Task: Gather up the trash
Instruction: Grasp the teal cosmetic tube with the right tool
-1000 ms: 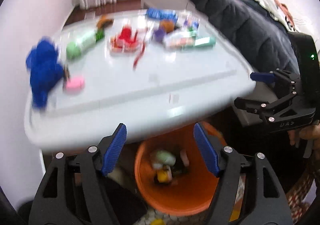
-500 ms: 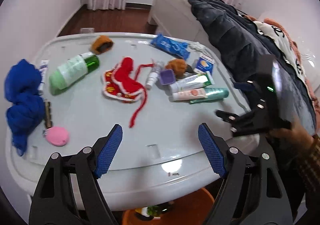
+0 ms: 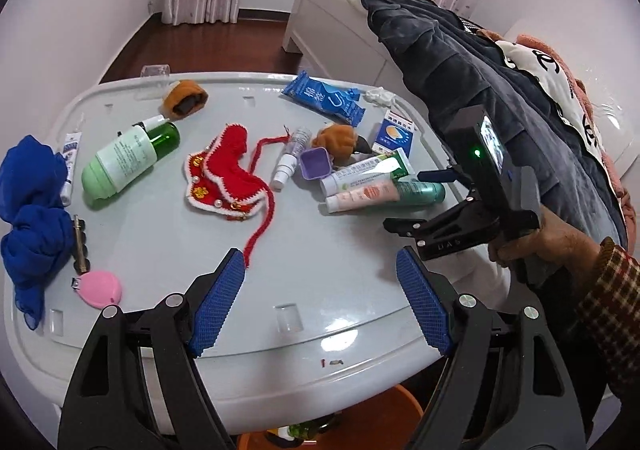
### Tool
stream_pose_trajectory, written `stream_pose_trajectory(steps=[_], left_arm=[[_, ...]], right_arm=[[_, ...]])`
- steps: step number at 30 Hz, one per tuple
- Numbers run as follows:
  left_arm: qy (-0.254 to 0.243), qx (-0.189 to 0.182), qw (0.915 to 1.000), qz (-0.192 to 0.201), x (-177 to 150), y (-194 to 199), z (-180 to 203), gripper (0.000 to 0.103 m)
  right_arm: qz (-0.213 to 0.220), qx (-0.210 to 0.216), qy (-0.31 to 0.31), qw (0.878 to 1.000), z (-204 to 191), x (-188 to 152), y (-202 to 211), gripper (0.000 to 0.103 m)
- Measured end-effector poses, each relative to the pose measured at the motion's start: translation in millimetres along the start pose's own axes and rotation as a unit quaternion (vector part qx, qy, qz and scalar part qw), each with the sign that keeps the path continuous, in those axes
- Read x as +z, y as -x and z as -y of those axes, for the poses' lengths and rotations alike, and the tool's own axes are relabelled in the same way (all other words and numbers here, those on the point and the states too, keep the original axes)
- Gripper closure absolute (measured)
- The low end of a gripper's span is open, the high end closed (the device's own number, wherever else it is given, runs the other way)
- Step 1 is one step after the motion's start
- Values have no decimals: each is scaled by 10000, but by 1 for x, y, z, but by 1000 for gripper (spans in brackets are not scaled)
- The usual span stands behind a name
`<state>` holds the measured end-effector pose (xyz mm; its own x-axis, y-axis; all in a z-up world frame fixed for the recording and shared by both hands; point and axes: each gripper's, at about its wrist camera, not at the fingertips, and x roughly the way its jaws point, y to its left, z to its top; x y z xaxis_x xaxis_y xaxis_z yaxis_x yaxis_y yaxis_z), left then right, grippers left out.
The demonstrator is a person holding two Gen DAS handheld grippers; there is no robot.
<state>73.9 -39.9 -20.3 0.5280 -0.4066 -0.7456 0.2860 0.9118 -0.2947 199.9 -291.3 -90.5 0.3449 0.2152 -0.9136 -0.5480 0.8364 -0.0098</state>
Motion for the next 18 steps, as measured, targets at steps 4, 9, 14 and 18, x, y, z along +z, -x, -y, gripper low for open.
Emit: stream_pose_trajectory(steps=[4, 9, 14, 18], left_arm=[[-21, -23, 10000, 4, 2, -2, 4, 27], [48, -104, 9999, -46, 5, -6, 7, 27], [162, -177, 9997, -48, 9, -9, 7, 27], [126, -128, 9998, -85, 7, -10, 8, 27]], right_arm=[[-115, -153, -66, 9998, -4, 4, -2, 5], [-45, -248, -114, 9996, -29, 4, 9, 61], [67, -613, 167, 9980, -62, -7, 20, 69], [240, -331, -259, 9988, -61, -19, 35, 69]])
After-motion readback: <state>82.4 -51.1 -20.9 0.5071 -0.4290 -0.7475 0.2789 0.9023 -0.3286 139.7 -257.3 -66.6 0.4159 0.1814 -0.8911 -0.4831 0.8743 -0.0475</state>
